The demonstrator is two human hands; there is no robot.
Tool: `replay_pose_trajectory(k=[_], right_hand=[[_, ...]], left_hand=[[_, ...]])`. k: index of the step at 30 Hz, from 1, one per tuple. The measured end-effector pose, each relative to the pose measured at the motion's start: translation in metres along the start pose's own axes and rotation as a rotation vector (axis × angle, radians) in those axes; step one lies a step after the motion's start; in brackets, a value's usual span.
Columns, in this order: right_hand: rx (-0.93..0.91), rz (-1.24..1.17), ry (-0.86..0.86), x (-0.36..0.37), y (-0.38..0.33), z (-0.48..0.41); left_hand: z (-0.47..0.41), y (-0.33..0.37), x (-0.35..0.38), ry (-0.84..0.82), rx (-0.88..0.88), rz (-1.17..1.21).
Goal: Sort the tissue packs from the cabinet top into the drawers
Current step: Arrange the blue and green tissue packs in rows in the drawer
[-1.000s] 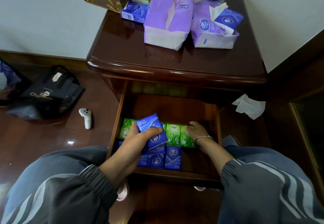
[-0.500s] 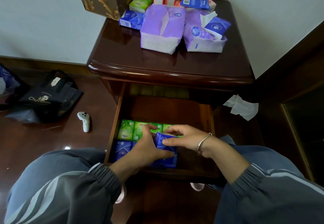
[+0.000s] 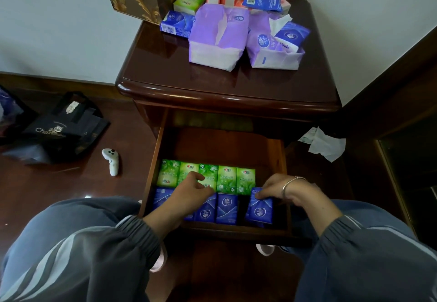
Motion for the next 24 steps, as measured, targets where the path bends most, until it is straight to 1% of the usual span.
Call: replay_pose_trajectory(k=[2,4,6,7,8,9,11,13,15,17,20,24], right_hand=[[0.016,0.183,0.036,0.005,-0.007,-0.006],[0.04,0.294,0.047,0.012,-0.011,-0.011],[0.064,0.325,0.04,0.015,-0.011,-0.013],[0.069,0.324,0.036,0.015,-0.01,-0.013],[0.064,0.307,0.028,0.014,-0.008,-0.013],[0.054,0.265,0.019,0.013,-0.005,-0.013],[0.033,0.161,0.0,0.012,-0.001,-0.012],[0.023,0.097,-0.031,0.014,0.003,-0.014],[0.026,0.014,-0.07,0.015,0.006,-0.015],[0.036,-0.054,-0.102,0.017,0.008,-0.015],[0.033,-0.09,-0.118,0.022,0.012,-0.016],[-0.006,-0.076,-0.095,0.027,0.012,-0.021]], left_hand=[[0.0,0.002,-0.003,0.031,-0.007,-0.084],[0.0,0.003,-0.018,0.163,-0.018,-0.271],[0.003,0.002,-0.039,0.385,-0.066,-0.471],[0.004,0.0,-0.05,0.482,-0.09,-0.508],[0.006,-0.003,-0.058,0.545,-0.115,-0.504],[0.006,-0.007,-0.063,0.569,-0.145,-0.478],[0.004,-0.017,-0.065,0.528,-0.222,-0.411],[0.0,-0.029,-0.06,0.434,-0.279,-0.322],[-0.003,-0.037,-0.056,0.358,-0.282,-0.246],[-0.003,-0.04,-0.055,0.345,-0.263,-0.241],[-0.003,-0.04,-0.056,0.349,-0.251,-0.252],[-0.003,-0.04,-0.054,0.353,-0.261,-0.286]])
Point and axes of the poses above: each hand's wrist, its own z-axis away from the middle knuckle, its own x-axis out of the palm, y = z × x, the point moved 3 cm from there along -z, towards the middle knuckle, and after that the axes turned 11 degrees about -y, right-handed, at the moved point
